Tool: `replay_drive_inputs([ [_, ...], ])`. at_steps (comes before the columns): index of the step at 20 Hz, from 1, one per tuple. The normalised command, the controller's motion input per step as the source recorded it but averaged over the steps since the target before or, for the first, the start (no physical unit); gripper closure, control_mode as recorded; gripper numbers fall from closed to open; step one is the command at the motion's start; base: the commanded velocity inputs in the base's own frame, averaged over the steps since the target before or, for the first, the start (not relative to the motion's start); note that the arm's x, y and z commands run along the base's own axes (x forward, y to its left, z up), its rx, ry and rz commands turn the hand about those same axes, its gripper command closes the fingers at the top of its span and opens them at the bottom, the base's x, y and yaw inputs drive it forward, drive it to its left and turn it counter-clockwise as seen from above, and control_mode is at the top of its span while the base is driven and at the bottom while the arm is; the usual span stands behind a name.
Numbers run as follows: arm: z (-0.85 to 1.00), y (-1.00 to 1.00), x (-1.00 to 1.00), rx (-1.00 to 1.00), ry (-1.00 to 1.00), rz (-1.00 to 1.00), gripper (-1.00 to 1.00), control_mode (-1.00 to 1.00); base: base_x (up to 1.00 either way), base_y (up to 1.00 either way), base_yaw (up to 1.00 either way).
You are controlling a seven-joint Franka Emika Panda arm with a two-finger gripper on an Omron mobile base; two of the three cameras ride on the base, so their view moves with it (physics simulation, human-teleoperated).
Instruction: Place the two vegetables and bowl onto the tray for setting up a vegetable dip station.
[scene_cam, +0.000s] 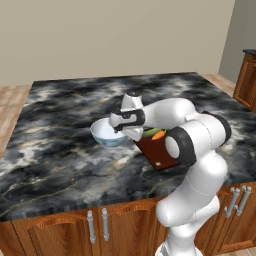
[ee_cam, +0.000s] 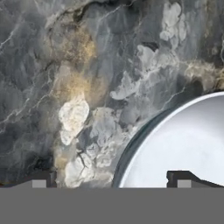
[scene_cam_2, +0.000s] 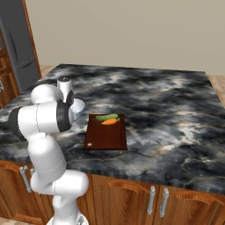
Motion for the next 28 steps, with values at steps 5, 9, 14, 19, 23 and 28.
replay_drive_inputs([
  [5,-0.16,0.08,0.28,0.00,0.00,0.00,-1.00,-1.00,0.00,0.00,0.00],
  [9,-0.02,0.00,0.43,0.00,0.00,-0.04,-1.00,-1.00,0.00,0.00,0.00],
  [14,-0.08,0.00,0.36,0.00,0.00,-0.05,-1.00,-1.00,0.00,0.00,0.00],
  [19,-0.24,0.00,0.06,0.00,0.00,-0.01,-1.00,-1.00,0.00,0.00,0.00],
  [23,-0.26,0.00,0.00,0.00,0.00,0.00,-1.00,-1.00,0.00,0.00,0.00],
  [28,-0.34,0.00,0.00,0.00,0.00,0.00,1.00,-1.00,0.00,0.00,0.00],
])
